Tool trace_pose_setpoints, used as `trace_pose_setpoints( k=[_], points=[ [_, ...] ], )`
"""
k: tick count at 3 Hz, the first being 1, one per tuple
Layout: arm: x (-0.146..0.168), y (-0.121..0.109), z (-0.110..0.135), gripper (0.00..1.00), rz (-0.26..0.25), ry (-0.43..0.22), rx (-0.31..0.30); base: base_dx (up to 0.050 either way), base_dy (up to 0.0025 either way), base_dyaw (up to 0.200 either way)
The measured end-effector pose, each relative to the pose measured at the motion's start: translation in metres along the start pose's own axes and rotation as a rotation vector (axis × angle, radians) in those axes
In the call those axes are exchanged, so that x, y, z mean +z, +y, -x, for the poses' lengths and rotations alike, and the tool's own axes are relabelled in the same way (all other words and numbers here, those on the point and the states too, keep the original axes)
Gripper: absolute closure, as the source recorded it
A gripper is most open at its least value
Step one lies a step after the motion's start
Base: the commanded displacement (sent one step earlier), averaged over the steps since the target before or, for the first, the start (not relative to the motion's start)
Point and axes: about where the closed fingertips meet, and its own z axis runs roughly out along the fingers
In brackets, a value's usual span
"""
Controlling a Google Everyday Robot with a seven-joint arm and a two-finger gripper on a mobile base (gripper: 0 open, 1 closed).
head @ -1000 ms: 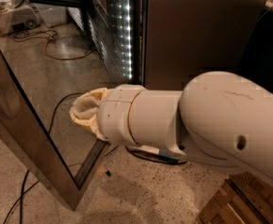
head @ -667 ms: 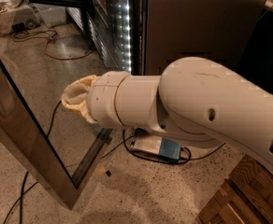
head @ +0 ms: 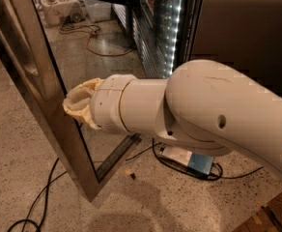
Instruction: Close right fridge door
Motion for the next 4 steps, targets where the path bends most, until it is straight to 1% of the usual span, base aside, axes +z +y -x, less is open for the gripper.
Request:
trace_pose_setpoints(
  k=[1,2,3,4],
  points=[
    [0.001,-0.005,0.001,1.00,-0.033,0.000,-0.007,0.000,0.00000,0.000],
    [0.016,-0.033,0.003,1.00,-0.094,-0.013,-0.035,0.000,0.00000,0.000],
    [0.016,-0.033,0.003,1.00,-0.094,-0.013,-0.035,0.000,0.00000,0.000],
    [0.031,-0.055,0.004,1.00,-0.119,-0.019,-0.060,0.050,0.00006,-0.001]
  ],
)
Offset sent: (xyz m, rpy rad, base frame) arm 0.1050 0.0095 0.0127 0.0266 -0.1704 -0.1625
